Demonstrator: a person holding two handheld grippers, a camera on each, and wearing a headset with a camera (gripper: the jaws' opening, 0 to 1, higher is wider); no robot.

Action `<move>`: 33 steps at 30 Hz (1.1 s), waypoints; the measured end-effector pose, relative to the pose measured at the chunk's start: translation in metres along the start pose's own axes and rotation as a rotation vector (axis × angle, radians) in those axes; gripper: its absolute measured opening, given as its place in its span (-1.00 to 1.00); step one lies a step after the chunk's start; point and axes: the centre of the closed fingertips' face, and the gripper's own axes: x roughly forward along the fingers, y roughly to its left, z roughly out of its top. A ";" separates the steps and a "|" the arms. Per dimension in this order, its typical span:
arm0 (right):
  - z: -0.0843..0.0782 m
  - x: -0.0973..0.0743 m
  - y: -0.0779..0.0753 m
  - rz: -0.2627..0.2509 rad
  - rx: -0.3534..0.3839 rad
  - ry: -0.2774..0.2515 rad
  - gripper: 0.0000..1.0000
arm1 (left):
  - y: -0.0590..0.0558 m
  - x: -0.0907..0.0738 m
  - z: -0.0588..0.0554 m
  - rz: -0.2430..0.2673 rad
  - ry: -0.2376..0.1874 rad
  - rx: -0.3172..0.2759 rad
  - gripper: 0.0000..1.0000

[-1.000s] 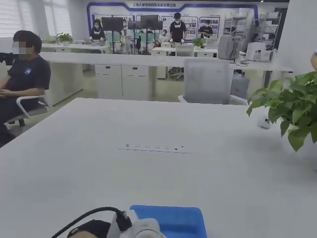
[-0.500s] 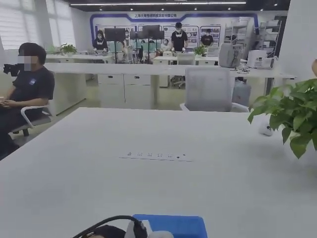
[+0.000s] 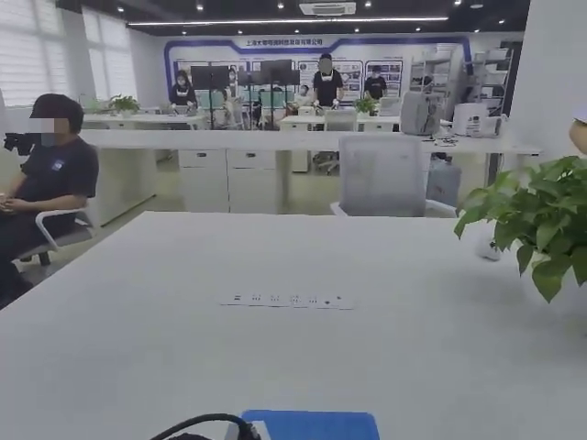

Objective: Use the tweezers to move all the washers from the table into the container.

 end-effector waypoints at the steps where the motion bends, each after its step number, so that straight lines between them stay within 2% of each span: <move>1: 0.000 0.000 0.000 -0.001 -0.001 0.001 0.18 | -0.001 -0.001 -0.003 0.006 -0.011 -0.017 -0.78; 4: -0.001 0.000 -0.001 -0.002 -0.011 0.007 0.19 | -0.004 -0.008 -0.011 0.029 -0.087 -0.103 -0.69; 7: -0.003 0.001 -0.002 -0.001 -0.019 0.015 0.20 | -0.004 -0.021 -0.019 0.072 -0.191 -0.232 -0.53; 8: -0.003 0.001 -0.002 -0.001 -0.020 0.017 0.20 | -0.004 -0.023 -0.020 0.077 -0.206 -0.251 -0.49; 9: -0.003 0.001 -0.002 0.001 -0.020 0.019 0.20 | -0.002 -0.029 -0.021 0.102 -0.258 -0.298 -0.45; 10: -0.004 0.001 -0.002 0.002 -0.020 0.022 0.21 | 0.000 -0.034 -0.023 0.126 -0.294 -0.332 -0.38; 12: -0.006 0.002 -0.002 0.006 -0.022 0.030 0.22 | 0.006 -0.046 -0.026 0.184 -0.388 -0.428 -0.27; 13: -0.007 0.003 -0.002 0.006 -0.026 0.034 0.22 | 0.009 -0.054 -0.026 0.211 -0.451 -0.481 -0.20; 15: -0.008 0.003 -0.002 0.007 -0.032 0.040 0.24 | 0.010 -0.066 -0.022 0.240 -0.553 -0.543 -0.11; 16: -0.008 0.004 -0.001 0.009 -0.034 0.043 0.25 | 0.014 -0.076 -0.019 0.273 -0.628 -0.580 -0.05; 19: -0.007 0.004 0.000 0.011 -0.041 0.043 0.27 | 0.022 -0.100 -0.013 0.376 -0.783 -0.645 0.07; 20: -0.005 0.004 0.001 0.012 -0.046 0.034 0.29 | 0.026 -0.112 -0.010 0.426 -0.856 -0.671 0.11; 21: -0.004 0.004 0.001 0.010 -0.050 0.028 0.31 | 0.028 -0.120 -0.008 0.453 -0.904 -0.686 0.17; 22: -0.002 0.003 0.001 0.007 -0.056 0.017 0.32 | 0.030 -0.128 -0.006 0.483 -0.954 -0.698 0.27; 23: 0.000 0.002 0.001 0.003 -0.063 0.007 0.33 | 0.035 -0.139 -0.005 0.535 -1.021 -0.720 0.37; 24: 0.003 0.001 0.001 0.000 -0.069 -0.001 0.34 | 0.037 -0.146 -0.005 0.560 -1.057 -0.732 0.49; 25: 0.005 0.001 0.001 -0.006 -0.074 -0.013 0.35 | 0.039 -0.155 -0.003 0.595 -1.111 -0.748 0.67; 27: 0.011 0.000 0.001 -0.016 -0.087 -0.039 0.37 | 0.043 -0.168 -0.004 0.670 -1.176 -0.754 0.94; 28: 0.012 -0.001 0.000 -0.020 -0.088 -0.049 0.39 | 0.043 -0.172 -0.005 0.695 -1.188 -0.744 0.96; 30: 0.015 -0.001 -0.001 -0.027 -0.088 -0.062 0.42 | 0.043 -0.174 -0.010 0.726 -1.200 -0.762 0.98; 33: 0.014 -0.001 -0.003 -0.032 -0.077 -0.064 0.45 | 0.042 -0.181 -0.011 0.737 -1.241 -0.774 0.98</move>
